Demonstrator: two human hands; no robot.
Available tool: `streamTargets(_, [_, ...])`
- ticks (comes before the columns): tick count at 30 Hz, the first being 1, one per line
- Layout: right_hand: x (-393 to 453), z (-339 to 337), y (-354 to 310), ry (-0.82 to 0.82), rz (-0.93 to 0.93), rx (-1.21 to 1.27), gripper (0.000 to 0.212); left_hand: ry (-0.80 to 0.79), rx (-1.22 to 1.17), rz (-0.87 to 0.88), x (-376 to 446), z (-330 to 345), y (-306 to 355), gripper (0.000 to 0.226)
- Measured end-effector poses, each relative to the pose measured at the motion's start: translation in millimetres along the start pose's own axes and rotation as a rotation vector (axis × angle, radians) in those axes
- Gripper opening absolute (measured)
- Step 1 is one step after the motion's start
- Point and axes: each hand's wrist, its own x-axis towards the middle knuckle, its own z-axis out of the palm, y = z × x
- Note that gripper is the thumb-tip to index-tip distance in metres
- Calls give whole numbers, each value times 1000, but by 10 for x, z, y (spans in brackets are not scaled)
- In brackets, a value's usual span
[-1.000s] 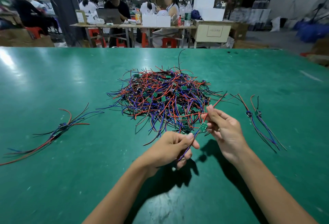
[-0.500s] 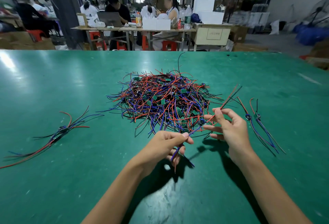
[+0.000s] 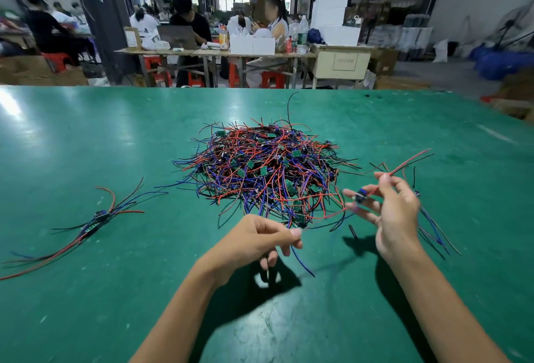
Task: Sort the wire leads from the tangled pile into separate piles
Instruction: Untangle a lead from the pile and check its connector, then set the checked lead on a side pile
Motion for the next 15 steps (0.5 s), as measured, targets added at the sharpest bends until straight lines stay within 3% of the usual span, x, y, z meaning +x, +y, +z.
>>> streamTargets(2, [273, -90, -106, 101, -112, -169, 23, -24, 28, -8, -8, 23, 2, 29])
streamTargets(6, [972, -351, -248, 207, -376, -964, 30, 61, 15, 1, 14, 14, 1, 24])
streamTargets(8, [1195, -466, -123, 137, -354, -1328, 34, 107, 5, 27, 26, 2, 0, 21])
streamTargets(10, [1263, -564, 85, 53, -138, -1586, 46, 138, -31, 69, 30, 0, -9, 20])
streamTargets(12, [1242, -609, 220, -6, 35, -1712, 59, 174, -74, 103, 32, -12, -9, 21])
streamTargets(13, [1212, -601, 254, -5, 37, -1735, 62, 195, -92, 114, 30, -21, -8, 21])
streamTargets(15, [1137, -517, 249, 49, -178, -1706, 56, 254, -128, 133, 40, -33, -3, 22])
